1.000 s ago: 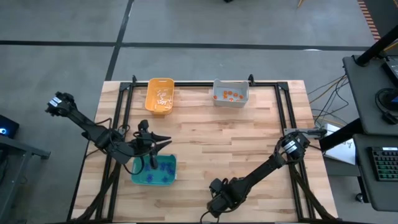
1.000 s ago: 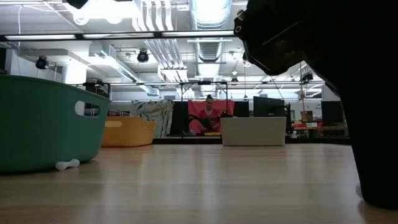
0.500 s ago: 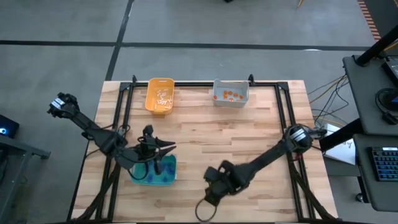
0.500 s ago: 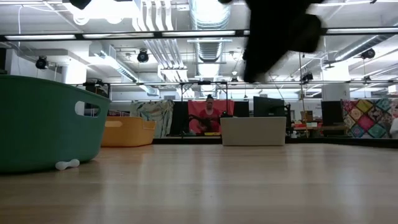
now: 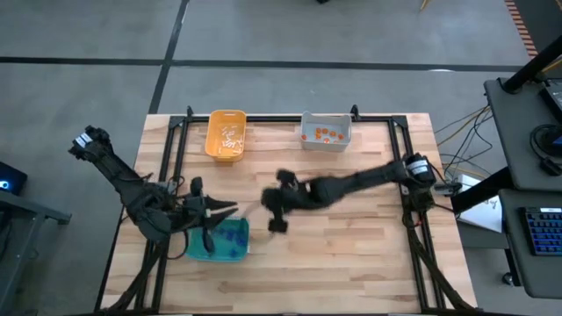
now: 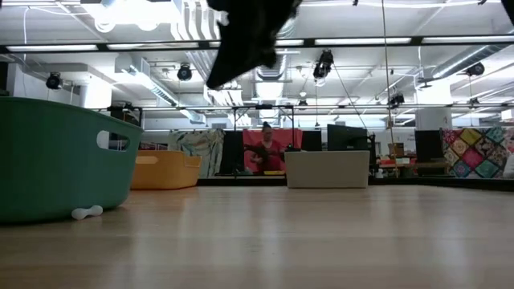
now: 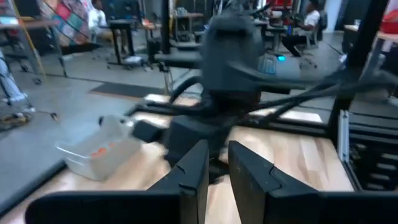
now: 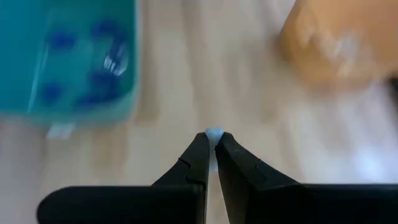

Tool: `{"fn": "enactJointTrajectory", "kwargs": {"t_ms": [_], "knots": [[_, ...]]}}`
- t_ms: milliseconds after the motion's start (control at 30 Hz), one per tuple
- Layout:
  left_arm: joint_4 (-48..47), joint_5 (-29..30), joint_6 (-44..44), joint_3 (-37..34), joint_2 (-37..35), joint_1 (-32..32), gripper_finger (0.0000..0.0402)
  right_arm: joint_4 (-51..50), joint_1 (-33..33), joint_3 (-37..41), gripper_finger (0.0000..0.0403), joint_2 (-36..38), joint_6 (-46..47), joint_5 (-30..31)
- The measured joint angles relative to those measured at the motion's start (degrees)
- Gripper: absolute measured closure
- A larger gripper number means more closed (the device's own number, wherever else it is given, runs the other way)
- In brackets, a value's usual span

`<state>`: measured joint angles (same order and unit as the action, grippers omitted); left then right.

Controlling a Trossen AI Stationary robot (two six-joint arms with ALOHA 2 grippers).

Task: Sort Halloween decoration
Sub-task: Put the white bone toy into the orange bin

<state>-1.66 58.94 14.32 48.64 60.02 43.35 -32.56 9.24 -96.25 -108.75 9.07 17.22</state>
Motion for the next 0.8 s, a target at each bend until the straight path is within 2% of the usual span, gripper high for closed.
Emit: {"fn": "enactJointTrajectory", "kwargs": {"t_ms": [100, 200, 367, 467, 567, 800], "knots": [[-0.17, 1.77, -2.2, 0.37, -1.82, 0.12, 0.0357, 9.21, -5.32, 0.0, 0.0384, 0.0, -8.57, -4.04], [-0.61, 3.25, -3.42, 0.37, -3.41, 0.12, 0.0357, 18.01, -10.75, 0.0, 0.0384, -0.12, -13.83, -11.76], [-2.88, 5.15, -3.62, 0.37, -4.82, 0.12, 0.0357, 31.63, -18.82, 0.04, 0.0384, -1.81, -17.66, -24.48], [-3.12, 5.15, -3.62, 0.37, -4.97, 0.12, 0.0357, 38.11, -22.46, 0.11, 0.0384, -3.68, -17.49, -29.87], [-3.36, 5.15, -3.76, 0.37, -5.12, 0.12, 0.0357, 42.91, -24.87, 0.11, 0.0384, -5.6, -16.63, -32.4], [-3.6, 6.12, -5.44, 0.37, -5.46, 0.12, 0.0357, 56.28, -27.99, 0.13, 0.0384, -11.83, -18.09, -32.69]]}}
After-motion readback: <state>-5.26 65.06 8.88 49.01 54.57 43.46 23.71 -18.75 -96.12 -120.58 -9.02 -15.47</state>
